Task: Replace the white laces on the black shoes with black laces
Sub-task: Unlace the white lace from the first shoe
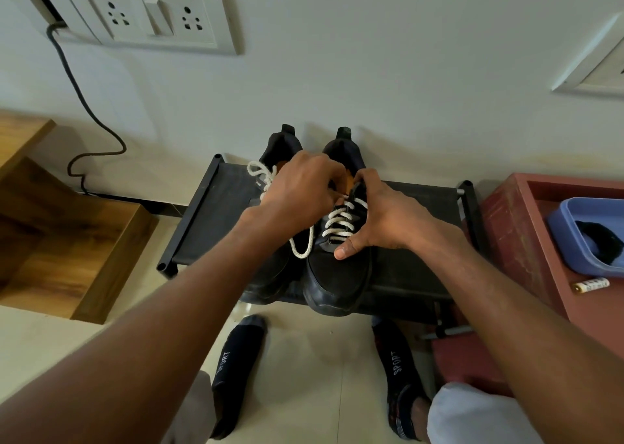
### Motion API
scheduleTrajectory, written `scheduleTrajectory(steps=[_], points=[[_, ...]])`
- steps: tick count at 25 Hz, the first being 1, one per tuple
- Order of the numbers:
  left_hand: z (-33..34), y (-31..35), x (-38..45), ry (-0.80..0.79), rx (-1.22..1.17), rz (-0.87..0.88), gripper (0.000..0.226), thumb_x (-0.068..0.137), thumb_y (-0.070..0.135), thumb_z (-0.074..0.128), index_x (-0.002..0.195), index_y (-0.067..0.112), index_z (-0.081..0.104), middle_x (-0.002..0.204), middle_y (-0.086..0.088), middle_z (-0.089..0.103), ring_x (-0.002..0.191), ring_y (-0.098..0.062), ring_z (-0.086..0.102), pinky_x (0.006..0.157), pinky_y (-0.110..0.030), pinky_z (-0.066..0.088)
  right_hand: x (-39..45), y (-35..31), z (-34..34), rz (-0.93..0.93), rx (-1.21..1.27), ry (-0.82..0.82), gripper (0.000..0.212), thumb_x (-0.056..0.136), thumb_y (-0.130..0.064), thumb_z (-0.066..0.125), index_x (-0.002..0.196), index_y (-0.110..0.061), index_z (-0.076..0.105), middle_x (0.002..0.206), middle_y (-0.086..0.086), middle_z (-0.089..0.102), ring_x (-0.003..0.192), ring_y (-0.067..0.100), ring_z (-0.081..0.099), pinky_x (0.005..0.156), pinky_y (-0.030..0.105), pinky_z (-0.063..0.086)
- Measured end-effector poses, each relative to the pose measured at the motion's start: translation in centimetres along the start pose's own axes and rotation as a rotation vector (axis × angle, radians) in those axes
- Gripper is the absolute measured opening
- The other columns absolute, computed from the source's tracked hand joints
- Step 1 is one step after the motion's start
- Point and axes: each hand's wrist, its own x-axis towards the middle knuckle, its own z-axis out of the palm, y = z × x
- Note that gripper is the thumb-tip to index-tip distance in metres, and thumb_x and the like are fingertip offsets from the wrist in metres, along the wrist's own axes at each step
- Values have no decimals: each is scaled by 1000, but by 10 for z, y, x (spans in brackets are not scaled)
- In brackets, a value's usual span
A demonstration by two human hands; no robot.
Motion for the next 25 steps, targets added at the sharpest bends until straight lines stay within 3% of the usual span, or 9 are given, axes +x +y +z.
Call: scheduleTrajectory(steps=[2,4,7,10,13,18,21,25], points=[[3,-1,1,33,58,-12,14,86,15,75,91,26,79,83,9,63,81,-17,59,66,-31,42,0,0,0,-1,3,1,134,42,-60,101,146,-38,19,152,-2,50,128,35,59,99,54,53],[5,1,2,49,-33,-142,15,86,13,72,87,25,81,80,7,69,79,-15,64,67,-31,46,0,0,-1,4,3,1,132,43,-59,101,145,-37,21,150,-2,52,126,34,60,98,53,53],[3,0,3,96,-339,-406,18,90,7,70,80,19,79,75,5,74,77,-10,70,73,-30,58,1,2,-1,24,25,-8,128,44,-55,102,141,-36,22,144,1,55,122,34,61,97,53,53],[-7,-3,3,147,-714,-610,17,100,6,64,87,4,76,80,-8,78,84,-26,77,81,-37,64,3,2,-1,28,43,-21,127,45,-52,103,142,-35,22,143,3,55,122,35,60,99,55,53],[-19,1,0,146,-1050,-824,20,105,3,55,97,-6,70,94,-20,78,91,-33,78,74,-33,65,5,3,-1,14,46,-20,130,45,-52,103,143,-36,20,146,4,53,123,36,60,99,56,53],[-11,-1,2,71,-787,-624,22,106,24,58,100,7,72,94,-7,79,97,-27,74,91,-40,61,7,5,1,-34,65,-28,133,46,-49,104,147,-38,18,156,2,44,132,36,55,104,57,51],[-3,4,0,11,-525,-455,24,93,44,75,98,21,72,87,8,72,86,-7,67,76,-25,52,9,5,4,-67,94,-24,134,48,-46,104,150,-40,17,160,1,40,136,35,53,107,55,50],[7,9,-3,42,-277,-336,8,84,26,83,87,23,76,73,14,66,72,2,61,62,-20,42,10,6,4,-79,95,-16,124,45,-46,104,141,-40,27,151,-2,47,129,31,57,102,52,52]])
